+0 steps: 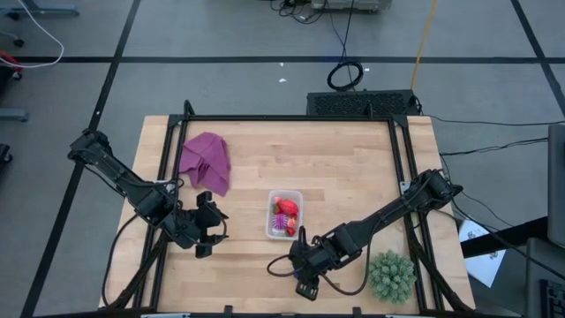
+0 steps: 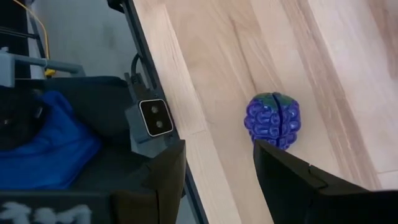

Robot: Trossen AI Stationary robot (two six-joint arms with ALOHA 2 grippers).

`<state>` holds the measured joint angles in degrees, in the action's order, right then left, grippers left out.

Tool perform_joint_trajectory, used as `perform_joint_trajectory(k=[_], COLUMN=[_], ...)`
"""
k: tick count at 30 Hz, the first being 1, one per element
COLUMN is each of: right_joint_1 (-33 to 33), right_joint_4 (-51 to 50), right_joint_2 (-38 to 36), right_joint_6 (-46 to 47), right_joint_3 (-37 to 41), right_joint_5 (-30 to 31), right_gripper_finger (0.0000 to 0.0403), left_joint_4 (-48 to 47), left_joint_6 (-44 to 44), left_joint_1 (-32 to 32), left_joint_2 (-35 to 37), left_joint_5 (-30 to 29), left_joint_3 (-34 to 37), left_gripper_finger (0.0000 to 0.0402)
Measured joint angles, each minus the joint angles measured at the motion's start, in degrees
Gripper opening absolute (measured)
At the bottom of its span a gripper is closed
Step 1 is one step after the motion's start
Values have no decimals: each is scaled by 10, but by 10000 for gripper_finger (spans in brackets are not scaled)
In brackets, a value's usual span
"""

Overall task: Pick and placing Produce into tupperware
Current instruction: Put the grapes into the transparent bin

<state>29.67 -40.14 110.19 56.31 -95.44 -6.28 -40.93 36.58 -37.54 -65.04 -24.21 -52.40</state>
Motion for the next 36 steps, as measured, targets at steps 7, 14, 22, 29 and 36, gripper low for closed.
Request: perform_joint_trajectory(k=[7,14,22,29,36], right_joint_1=[0,0,0,0,-1], right_joint_4=[-5,-4,22,58,59], right_joint_2=[0,0,0,0,0], right_joint_6=[0,17,30,31,-6], right_joint_3=[0,32,54,64,76], right_joint_5=[0,0,0,-13,-14], right_gripper_finger=[181,181,242,296,304], left_joint_4=[0,0,0,0,0], left_joint_6=[2,6,7,8,8], left_joint_1=[0,0,0,0,0], left_joint_2=[0,0,0,0,0], left_joint_5=[-5,-14,-14,-14,-14], left_joint_3=[0,0,0,0,0], left_gripper_finger=[273,273,273,273,273])
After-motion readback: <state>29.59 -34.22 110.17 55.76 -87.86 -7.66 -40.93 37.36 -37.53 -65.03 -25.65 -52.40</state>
